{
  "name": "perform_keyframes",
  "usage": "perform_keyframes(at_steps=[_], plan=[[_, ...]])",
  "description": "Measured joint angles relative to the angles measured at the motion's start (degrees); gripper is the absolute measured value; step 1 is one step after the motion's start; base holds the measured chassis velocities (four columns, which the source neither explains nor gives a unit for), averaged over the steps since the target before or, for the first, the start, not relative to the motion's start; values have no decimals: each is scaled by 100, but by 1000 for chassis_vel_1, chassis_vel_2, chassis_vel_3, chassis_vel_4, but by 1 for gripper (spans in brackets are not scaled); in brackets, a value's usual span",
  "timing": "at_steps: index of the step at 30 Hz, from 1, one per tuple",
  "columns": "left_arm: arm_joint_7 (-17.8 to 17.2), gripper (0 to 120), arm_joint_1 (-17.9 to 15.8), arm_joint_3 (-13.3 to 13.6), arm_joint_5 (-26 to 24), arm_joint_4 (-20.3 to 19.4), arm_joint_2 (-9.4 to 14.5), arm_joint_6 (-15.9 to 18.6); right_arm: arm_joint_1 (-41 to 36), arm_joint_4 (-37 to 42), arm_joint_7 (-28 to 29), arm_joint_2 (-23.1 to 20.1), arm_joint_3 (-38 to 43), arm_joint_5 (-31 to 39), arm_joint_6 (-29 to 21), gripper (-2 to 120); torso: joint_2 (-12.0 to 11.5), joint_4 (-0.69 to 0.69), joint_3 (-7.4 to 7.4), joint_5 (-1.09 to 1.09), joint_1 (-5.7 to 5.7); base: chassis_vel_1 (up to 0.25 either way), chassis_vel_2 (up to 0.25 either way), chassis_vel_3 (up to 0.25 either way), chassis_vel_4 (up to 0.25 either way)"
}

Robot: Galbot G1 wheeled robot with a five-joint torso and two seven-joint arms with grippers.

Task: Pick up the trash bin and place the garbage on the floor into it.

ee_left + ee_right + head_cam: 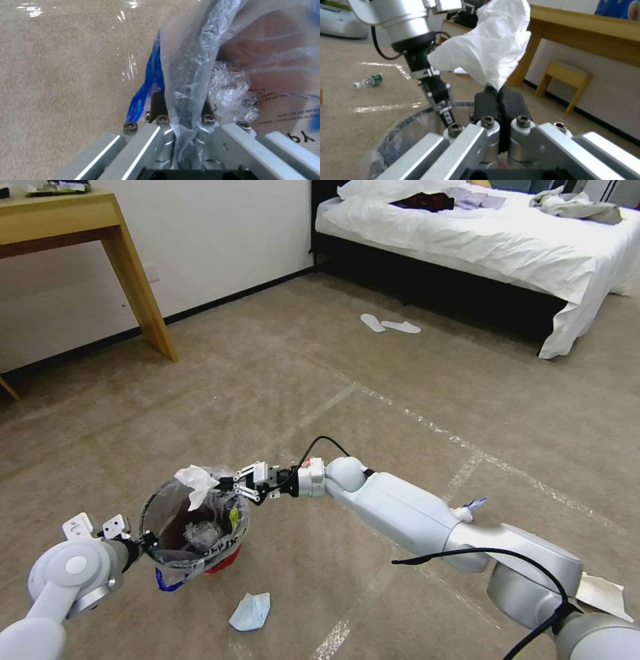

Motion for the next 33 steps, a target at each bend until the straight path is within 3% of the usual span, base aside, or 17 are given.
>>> perform_keyframes(at_steps=[26, 28, 31, 33], plan=[[-48, 1, 238, -124, -57, -338, -53, -4, 47, -1554, -34, 960, -114, -384, 452, 0, 0, -1, 0, 0, 0, 0, 0, 0, 0], [-63, 1, 254, -140, -65, -365, -54, -4, 65, -1667, -3, 1065, -102, -484, 493, 9, 0, 2, 0, 0, 0, 0, 0, 0, 0], [-71, 1, 258, -147, -74, -380, -54, -3, 69, -1692, 4, 1088, -95, -500, 493, 12, 0, 2, 0, 0, 0, 0, 0, 0, 0], [-93, 1, 265, -156, -105, -426, -53, -4, 83, -1718, 5, 1120, -87, -558, 395, 24, 0, 1, 0, 1, 0, 0, 0, 0, 0]])
